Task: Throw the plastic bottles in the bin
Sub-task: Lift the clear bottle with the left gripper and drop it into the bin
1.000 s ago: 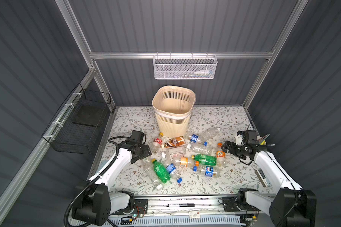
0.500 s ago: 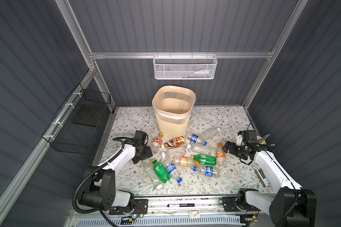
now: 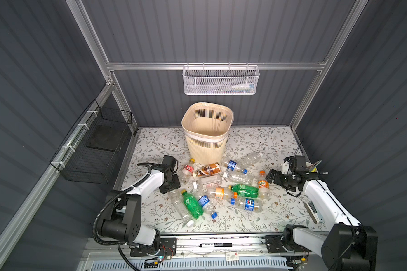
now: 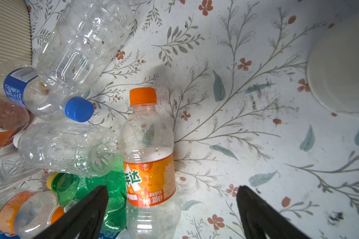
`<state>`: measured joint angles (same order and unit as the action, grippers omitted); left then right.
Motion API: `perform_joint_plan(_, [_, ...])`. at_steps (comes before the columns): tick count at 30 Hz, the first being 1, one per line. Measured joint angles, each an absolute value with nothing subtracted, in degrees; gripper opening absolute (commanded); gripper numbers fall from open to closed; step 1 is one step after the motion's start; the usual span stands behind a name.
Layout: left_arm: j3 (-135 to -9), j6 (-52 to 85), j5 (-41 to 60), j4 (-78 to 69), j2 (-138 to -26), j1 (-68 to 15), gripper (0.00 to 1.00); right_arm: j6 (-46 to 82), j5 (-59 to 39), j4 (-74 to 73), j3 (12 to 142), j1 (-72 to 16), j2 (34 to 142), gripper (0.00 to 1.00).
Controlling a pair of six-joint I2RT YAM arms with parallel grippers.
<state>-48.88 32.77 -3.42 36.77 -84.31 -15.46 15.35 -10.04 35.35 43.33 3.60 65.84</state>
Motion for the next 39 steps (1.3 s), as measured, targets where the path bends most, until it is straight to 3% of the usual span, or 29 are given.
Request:
perform_joint_plan(9, [-55.9,32.5,-7.6,40.9,-78.9,-15.5,0.47,15.2,-9.0,35.5,45.1,3.6,65.7,0.99])
perform_joint_plan(14, [-74.9,29.2,-13.0,44.2,-73.0,-15.5,0.45,15.8,-7.1,34.0,45.2,3.6,60.7,0.99])
perform_joint_plan(19, [-97.9,23.8,-15.6,38.1,-70.6,-15.5,0.41,17.8,-4.5,29.8,45.1,3.6,53.0,0.99])
perform_joint_plan(26, [-105.0,22.7,-9.6,27.3,-73.3,-17.1,0.42,20.0,-3.1,26.6,45.0,3.7,49.6,0.99])
perform_joint_plan(29, [-107.6,22.7,-7.7,27.7,-81.9,-22.5,0.52,20.6,-4.8,26.3,45.0,3.7,51.2,0.99])
perform_joint_plan(31, [-111.5,22.6,-6.2,30.3,-90.4,-26.6,0.65,20.8,-6.1,26.8,45.4,3.7,53.4,0.99])
perform_joint_plan(32, [-113.1,22.6,-5.8,31.9,-94.4,-27.9,0.72,20.8,-6.5,27.3,45.8,3.7,54.5,0.99])
perform_joint_plan(34, [-114.2,22.4,-5.5,35.2,-100.4,-29.9,0.98,20.8,-7.2,28.2,46.7,3.7,56.1,0.99])
perform_joint_plan(39, [-107.4,22.0,-8.4,35.8,-97.3,-30.6,1.0,20.8,-7.3,29.7,48.5,3.7,56.6,0.99])
